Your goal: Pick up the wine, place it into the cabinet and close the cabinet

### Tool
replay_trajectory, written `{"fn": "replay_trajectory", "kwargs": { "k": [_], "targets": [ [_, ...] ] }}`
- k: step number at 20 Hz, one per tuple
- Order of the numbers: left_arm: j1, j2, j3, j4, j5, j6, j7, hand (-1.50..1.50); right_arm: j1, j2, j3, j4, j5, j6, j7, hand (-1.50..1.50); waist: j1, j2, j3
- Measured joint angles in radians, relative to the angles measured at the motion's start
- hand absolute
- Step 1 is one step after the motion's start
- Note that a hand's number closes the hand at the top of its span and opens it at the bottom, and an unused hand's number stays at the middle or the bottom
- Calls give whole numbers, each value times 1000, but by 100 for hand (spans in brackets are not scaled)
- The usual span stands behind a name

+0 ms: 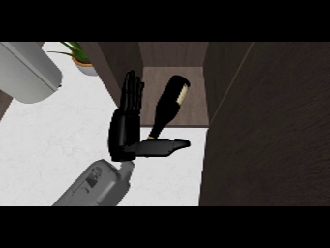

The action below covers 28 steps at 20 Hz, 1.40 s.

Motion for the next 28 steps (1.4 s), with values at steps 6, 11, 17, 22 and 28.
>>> {"fn": "replay_trajectory", "kwargs": {
  "k": [6, 11, 17, 22, 28],
  "targets": [
    [186, 36, -74, -202, -46, 32, -11, -150, 0, -20, 19, -2, 4, 4, 16, 150, -7, 3, 0],
    [316, 101, -105, -332, -67, 33, -26, -150, -4, -103, 60, 1, 2, 95, 44, 150, -3, 3, 0],
    [470, 188, -111, -449, -74, 11, -69, -150, 14, -139, 178, 0, -5, 163, 57, 150, 0, 3, -1],
    [567, 285, -66, -551, -52, -28, -76, -150, 11, -157, 203, -4, -7, 177, 62, 150, 1, 2, -3],
    [668, 356, 0, -617, -10, -90, -113, -150, -60, -129, 227, 5, 4, 152, 121, 150, 13, 2, -5]
  ]
}}
